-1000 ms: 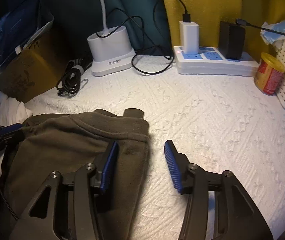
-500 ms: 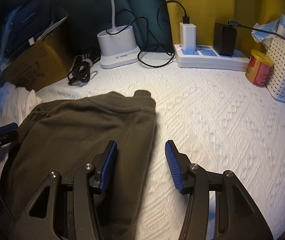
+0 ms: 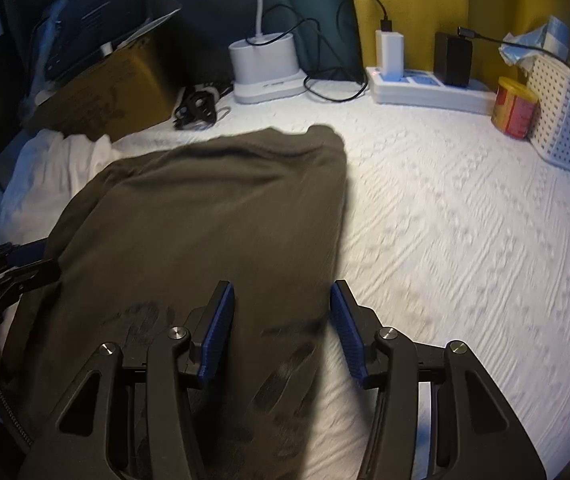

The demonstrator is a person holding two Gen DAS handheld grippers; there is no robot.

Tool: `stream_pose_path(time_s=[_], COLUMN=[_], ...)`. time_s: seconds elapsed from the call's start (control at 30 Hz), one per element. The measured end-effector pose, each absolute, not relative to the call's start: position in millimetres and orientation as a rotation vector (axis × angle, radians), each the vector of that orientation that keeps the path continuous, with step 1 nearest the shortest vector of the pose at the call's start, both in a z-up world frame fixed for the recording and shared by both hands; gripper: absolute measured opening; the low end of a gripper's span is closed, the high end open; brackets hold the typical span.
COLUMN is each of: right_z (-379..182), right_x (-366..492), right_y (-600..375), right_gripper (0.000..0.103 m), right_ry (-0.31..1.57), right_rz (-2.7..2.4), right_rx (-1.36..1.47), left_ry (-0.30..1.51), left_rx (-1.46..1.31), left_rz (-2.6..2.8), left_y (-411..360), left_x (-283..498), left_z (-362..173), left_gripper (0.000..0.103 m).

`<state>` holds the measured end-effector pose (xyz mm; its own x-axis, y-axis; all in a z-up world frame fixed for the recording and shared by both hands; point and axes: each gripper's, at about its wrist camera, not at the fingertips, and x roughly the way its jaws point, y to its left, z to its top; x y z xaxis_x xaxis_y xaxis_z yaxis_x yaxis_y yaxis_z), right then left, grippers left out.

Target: Fold small clothes

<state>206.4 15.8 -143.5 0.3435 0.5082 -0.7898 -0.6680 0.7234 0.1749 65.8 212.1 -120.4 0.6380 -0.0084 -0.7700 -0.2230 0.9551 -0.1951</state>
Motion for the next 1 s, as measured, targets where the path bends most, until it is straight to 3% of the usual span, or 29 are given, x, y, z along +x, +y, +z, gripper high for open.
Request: stream_pose_path(time_s=[0.17,0.27,0.37,0.73,1.0], right_z=[-147.0,-146.9,-147.1,-146.3,-145.8], right_x=[191.0,181.7,176.3,166.0,146.8], right_y=[1.3,-4.4,-9.5,-25.7,-40.9], right_gripper=[0.052,0.037,0.032,0.033,0.045], right_ry=[0.943,0.938,0.935,0.957,0.945], right_rz=[0.78,0.786,0.787,0.781,0.788], right_rx=[-0.155,-0.14,-0.124,-0.087,-0.081], left_ry=[0.853,0.846,0.844,0.769,0.789], left_rx=[-0.267,-0.25,-0.242,-0.24,-0.252], left_rz=[0.137,0.147,0.162,0.116,0.097], left_y=[209.1,207.6,206.8,179.5,155.1], left_x=[59.3,58.3,57.7,44.7,34.9], left_z=[-121.8,-122.6,-122.2,-90.0,-97.0], left_gripper=[0.055,0.055,0.055,0.055,0.056])
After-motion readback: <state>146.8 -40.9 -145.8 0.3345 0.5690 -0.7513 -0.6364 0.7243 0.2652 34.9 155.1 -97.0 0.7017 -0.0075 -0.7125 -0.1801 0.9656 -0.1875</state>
